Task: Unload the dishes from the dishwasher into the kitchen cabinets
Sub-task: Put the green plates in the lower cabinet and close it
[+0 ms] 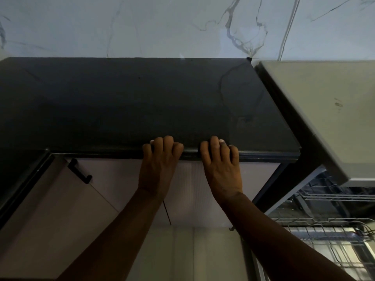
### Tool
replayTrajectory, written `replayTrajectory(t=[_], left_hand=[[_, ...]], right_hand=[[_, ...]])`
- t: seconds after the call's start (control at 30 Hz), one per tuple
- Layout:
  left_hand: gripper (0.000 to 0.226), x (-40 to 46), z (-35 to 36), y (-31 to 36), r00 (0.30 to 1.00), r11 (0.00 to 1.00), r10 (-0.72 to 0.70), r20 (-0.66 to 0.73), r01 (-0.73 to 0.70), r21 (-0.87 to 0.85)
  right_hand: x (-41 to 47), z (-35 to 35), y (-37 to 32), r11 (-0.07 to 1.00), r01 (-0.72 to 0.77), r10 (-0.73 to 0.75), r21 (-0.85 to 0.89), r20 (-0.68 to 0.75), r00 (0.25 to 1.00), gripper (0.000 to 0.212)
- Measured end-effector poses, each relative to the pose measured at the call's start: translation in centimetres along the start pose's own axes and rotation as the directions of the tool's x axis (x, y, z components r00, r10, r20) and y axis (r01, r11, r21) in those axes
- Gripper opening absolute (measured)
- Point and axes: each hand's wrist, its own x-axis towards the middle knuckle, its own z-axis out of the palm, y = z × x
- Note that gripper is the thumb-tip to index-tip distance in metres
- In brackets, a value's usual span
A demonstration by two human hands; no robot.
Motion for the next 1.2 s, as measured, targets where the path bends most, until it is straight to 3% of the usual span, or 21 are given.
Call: replayTrajectory(t=[0.1, 0.23, 0.33, 0.43, 0.53, 0.63, 0.73, 0.83, 0.97, 1.2], left_hand=[[0.020, 0.6, -0.8, -0.2, 0.996, 1.000, 0.016, 0.085, -0.015, -0.018], [0.018, 0.8, -2.6, 0.0, 0.990, 0.988, -0.047, 0.134, 0.066, -0.142], [0.034, 1.2, -3.7, -0.6, 0.975, 0.972, -0.030, 0.222, 0.080, -0.221], [0.052, 2.2, -6.6, -1.9, 0.908, 0.944, 0.000, 0.418, 0.138, -0.300], [0.050, 3.5, -11.4, -2.4, 0.797, 0.963, -0.048, 0.602, 0.197, -0.183], [0.037, 3.5, -17.4, -0.4, 0.841, 0.966, -0.076, 0.536, 0.196, -0.171], [0.031, 1.9, -22.8, 3.9, 0.866, 0.961, -0.009, 0.500, 0.147, -0.236], [0.030, -0.3, -28.8, 9.0, 0.863, 0.936, -0.051, 0.502, 0.217, -0.278], [0.025, -2.4, -35.9, 16.7, 0.835, 0.936, 0.020, 0.550, 0.178, -0.305], [0.025, -4.1, -43.4, 26.8, 0.886, 0.889, 0.073, 0.458, 0.150, -0.432]], right_hand=[[0.0, -0.7, -0.4, 0.997, -0.054, 0.052, 0.059, 0.039, 0.998, 0.070], [0.0, -2.3, 0.0, 0.983, -0.078, 0.064, 0.166, 0.088, 0.994, 0.067], [0.3, -3.8, 1.4, 0.955, -0.095, 0.054, 0.279, 0.151, 0.987, 0.065], [0.5, -6.6, 3.3, 0.898, -0.069, -0.054, 0.435, 0.264, 0.963, 0.067], [-1.0, -9.6, 5.3, 0.852, -0.073, -0.135, 0.518, 0.353, 0.926, 0.060], [-4.0, -12.8, 9.0, 0.818, -0.158, -0.094, 0.553, 0.401, 0.911, 0.050], [-7.4, -16.0, 14.3, 0.850, -0.079, -0.171, 0.520, 0.415, 0.893, 0.047], [-11.2, -19.4, 20.3, 0.873, -0.073, -0.194, 0.481, 0.482, 0.854, 0.047], [-17.1, -23.4, 28.2, 0.884, -0.130, -0.170, 0.448, 0.569, 0.805, 0.047], [-26.9, -26.6, 36.6, 0.870, -0.232, -0.116, 0.436, 0.636, 0.763, 0.044]])
